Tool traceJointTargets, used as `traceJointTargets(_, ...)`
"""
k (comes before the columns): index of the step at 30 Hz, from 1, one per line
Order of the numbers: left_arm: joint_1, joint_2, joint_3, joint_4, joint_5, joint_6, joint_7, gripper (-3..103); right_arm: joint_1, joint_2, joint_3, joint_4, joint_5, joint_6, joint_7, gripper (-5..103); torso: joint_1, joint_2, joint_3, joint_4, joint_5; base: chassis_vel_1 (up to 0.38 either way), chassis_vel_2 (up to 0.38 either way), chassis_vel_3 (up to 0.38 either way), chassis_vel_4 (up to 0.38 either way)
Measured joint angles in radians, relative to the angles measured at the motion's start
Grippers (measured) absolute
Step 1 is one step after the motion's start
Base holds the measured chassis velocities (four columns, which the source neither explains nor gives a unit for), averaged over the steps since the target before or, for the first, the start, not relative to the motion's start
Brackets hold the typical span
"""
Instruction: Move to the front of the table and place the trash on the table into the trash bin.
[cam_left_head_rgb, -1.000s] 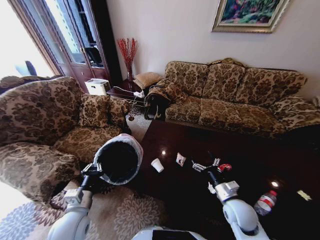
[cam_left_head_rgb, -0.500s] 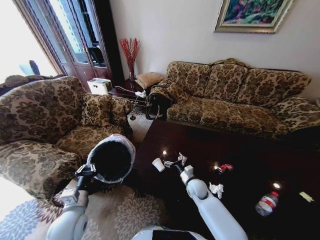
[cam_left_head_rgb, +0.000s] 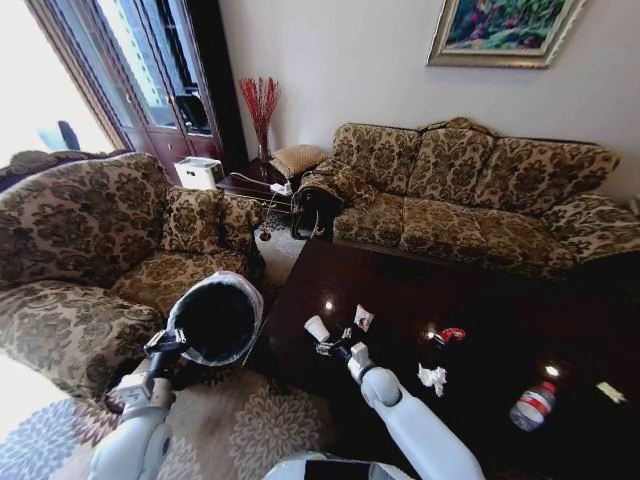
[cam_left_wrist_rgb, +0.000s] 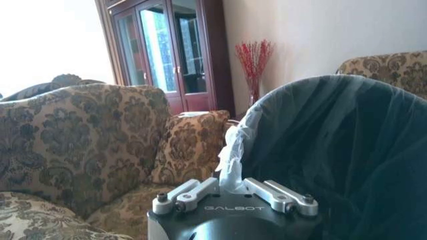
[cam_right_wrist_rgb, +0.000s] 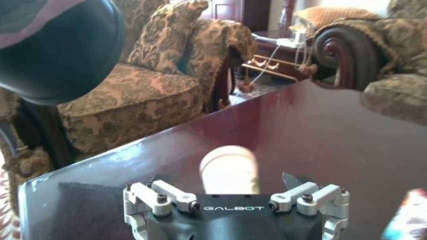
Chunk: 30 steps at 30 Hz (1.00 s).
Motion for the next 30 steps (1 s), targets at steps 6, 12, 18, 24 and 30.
traceJointTargets(6, 0.004, -0.003, -0.006, -0.007, 0.000, -0.003, 0.002, 1, 0.018, 0.038, -0.007, -0.071, -0.026, 0.029, -0.028, 100, 0.000, 0.000, 0.000, 0.0000, 0.0002, 0.000, 0.000, 0.000, 0.000)
traceJointTargets(12, 0.003, -0.005, -0.010, -0.007, 0.000, -0.004, 0.002, 1, 0.032, 0.071, 0.004, -0.122, -0.044, 0.057, -0.056, 103, 0.000, 0.000, 0.000, -0.0003, 0.0001, 0.000, 0.000, 0.000, 0.000)
traceJointTargets(18, 0.008, -0.006, -0.007, -0.011, 0.001, -0.005, 0.004, 1, 0.046, 0.097, 0.027, -0.160, -0.045, 0.066, -0.056, 84, 0.000, 0.000, 0.000, -0.0001, 0.0000, 0.000, 0.000, 0.000, 0.000)
traceJointTargets(24, 0.012, -0.005, -0.005, -0.022, 0.002, -0.005, 0.005, 1, 0.050, 0.109, 0.044, -0.189, -0.041, 0.071, -0.054, 62, 0.000, 0.000, 0.000, -0.0002, 0.0002, 0.000, 0.000, 0.000, 0.000)
traceJointTargets(30, 0.019, -0.003, -0.005, -0.022, 0.002, -0.010, 0.007, 1, 0.049, 0.115, 0.057, -0.195, -0.043, 0.082, -0.053, 41, 0.000, 0.000, 0.000, 0.0000, 0.0001, 0.000, 0.000, 0.000, 0.000)
